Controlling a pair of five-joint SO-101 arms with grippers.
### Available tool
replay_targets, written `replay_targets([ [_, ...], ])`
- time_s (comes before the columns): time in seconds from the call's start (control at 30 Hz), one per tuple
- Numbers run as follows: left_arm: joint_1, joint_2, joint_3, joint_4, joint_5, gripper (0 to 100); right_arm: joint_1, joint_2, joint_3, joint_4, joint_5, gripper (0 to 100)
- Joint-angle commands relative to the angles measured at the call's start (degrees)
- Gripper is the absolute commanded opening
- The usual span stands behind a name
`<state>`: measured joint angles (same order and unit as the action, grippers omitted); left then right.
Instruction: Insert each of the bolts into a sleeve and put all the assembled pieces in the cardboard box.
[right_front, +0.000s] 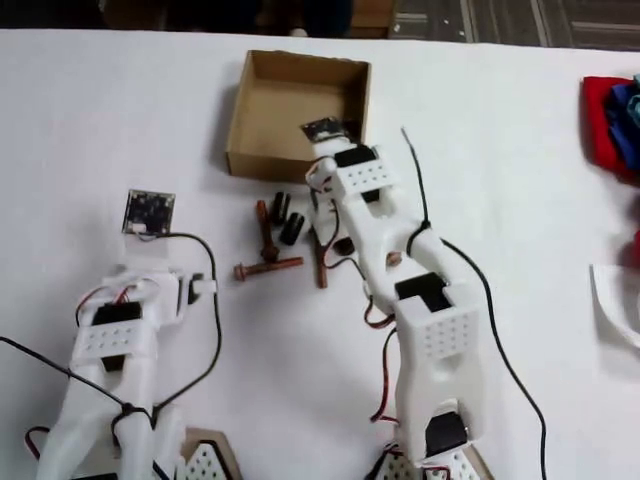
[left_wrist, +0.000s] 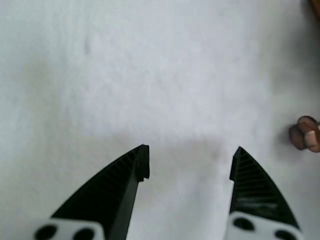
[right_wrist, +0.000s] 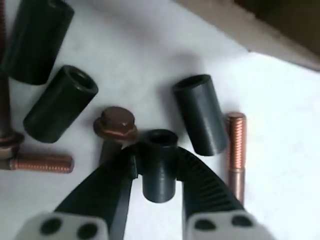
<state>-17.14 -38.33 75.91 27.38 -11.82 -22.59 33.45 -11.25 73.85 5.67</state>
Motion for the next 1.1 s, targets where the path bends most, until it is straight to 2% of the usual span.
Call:
replay_targets([
  [0.0, 0.3, -0.3, -0.2, -0.8, -0.2, 28, -2.5, -6.6, -1.8, 2.1, -0.1, 2.1],
  [0.17, -1.8, -0.7, -0.9, -0.4, 0.1, 28, -6.8, -16.0, -1.8, 4.1, 0.4, 2.0],
  [0.27, -8.2, -0.7, -3.6, 1.7, 0.4, 28, -10.2, -18.6, -1.8, 3.3, 0.4, 2.0],
  [0.43, -21.3, -0.7, -10.4, 8.4, 0.4, 28, -14.1, -17.5, -1.6, -4.0, 0.4, 2.0],
  [0.6, -28.0, -0.7, -14.7, 14.5, 0.4, 28, -19.3, -10.2, -1.9, -10.5, 0.3, 2.0],
  [0.8, -28.7, -0.7, -15.6, 18.5, 0.4, 28, -23.3, -1.3, -2.1, -17.2, -0.1, 2.0],
  [0.97, -28.7, -0.7, -15.6, 18.5, 0.4, 28, -23.4, 2.0, -7.3, -16.0, -0.1, 3.2],
  [1.07, -27.6, -0.7, -15.6, 18.4, 0.4, 28, -23.6, 3.2, -11.6, -10.6, -0.1, 12.1],
])
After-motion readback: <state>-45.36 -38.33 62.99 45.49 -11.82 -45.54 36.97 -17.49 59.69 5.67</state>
